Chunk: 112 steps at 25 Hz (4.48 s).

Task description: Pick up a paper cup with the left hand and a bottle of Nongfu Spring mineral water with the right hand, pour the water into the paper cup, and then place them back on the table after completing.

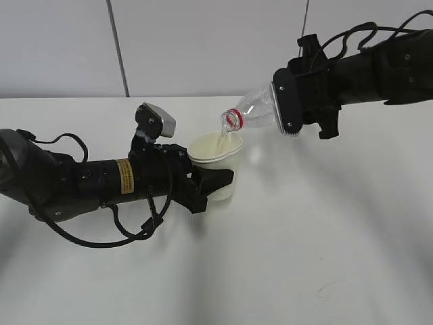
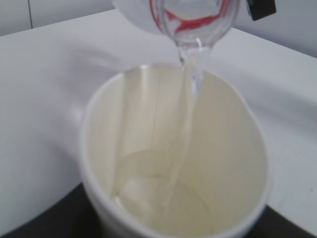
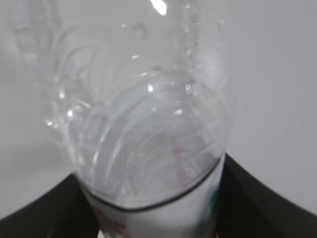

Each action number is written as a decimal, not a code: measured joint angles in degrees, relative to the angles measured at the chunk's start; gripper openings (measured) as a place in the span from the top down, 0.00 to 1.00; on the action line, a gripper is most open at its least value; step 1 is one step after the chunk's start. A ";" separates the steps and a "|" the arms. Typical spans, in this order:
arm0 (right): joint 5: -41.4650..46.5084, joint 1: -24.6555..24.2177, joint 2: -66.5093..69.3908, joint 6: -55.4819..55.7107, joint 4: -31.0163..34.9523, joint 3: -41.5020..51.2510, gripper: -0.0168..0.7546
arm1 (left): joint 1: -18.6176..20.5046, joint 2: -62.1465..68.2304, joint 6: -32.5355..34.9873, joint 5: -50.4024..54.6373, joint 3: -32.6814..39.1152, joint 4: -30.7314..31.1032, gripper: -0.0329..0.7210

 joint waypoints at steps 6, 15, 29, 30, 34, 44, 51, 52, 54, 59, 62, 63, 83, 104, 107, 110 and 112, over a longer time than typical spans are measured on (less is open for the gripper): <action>0.00 0.00 0.00 0.00 -0.19 -0.48 0.41 | 0.00 0.00 0.00 0.00 0.00 0.00 0.46; 0.00 0.00 0.00 0.00 -0.19 -1.02 0.41 | 0.00 0.00 0.00 0.11 0.00 0.00 0.46; 0.09 0.00 0.00 0.12 -0.47 -1.02 0.41 | 0.00 0.00 -0.02 0.22 0.00 0.00 0.46; 0.09 0.00 0.00 0.12 -0.47 -1.02 0.41 | 0.00 0.00 -0.02 0.22 0.00 0.00 0.46; 0.09 0.00 0.00 0.24 -0.47 -1.02 0.41 | 0.00 0.00 -0.02 0.22 0.00 0.00 0.46; 0.09 0.00 0.00 0.24 -0.47 -1.02 0.41 | 0.00 0.00 -0.02 0.33 0.00 0.02 0.46; 0.09 0.00 0.00 0.24 -0.61 -1.02 0.41 | 0.00 0.00 -0.02 0.39 0.00 0.02 0.46; 0.09 0.00 0.00 0.24 -0.66 -1.02 0.41 | 0.00 0.00 -0.02 0.39 0.00 0.02 0.46; 0.09 0.00 0.00 0.24 -0.76 -1.02 0.41 | 0.00 0.00 -0.02 0.39 0.00 0.02 0.46; 0.09 0.00 0.00 0.24 -0.89 -1.02 0.41 | 0.00 0.00 -0.02 0.39 0.00 0.06 0.46; 0.09 0.00 0.00 0.24 -0.89 -1.02 0.41 | 0.00 0.00 -0.02 0.39 0.00 0.06 0.46; 0.09 0.00 0.00 0.24 -0.94 -1.02 0.41 | 0.00 0.00 -0.02 0.39 0.00 0.06 0.46; 0.09 0.00 0.00 0.24 -1.32 -1.02 0.41 | 0.00 0.00 -0.02 0.45 0.00 0.17 0.46; 0.09 0.00 0.00 4.22 -2.19 -1.02 0.41 | 0.00 0.00 -0.02 0.45 0.00 0.17 0.46; -0.01 0.00 0.00 5.52 -2.13 -1.02 0.41 | 0.00 0.00 -0.02 0.50 0.00 0.17 0.46; -0.12 0.00 0.00 7.30 -2.13 -1.02 0.41 | 0.00 0.00 -0.02 0.50 0.00 -0.17 0.46; -0.23 0.00 0.00 9.06 -2.13 -1.02 0.41 | 0.00 0.00 -0.02 0.50 0.00 -0.32 0.46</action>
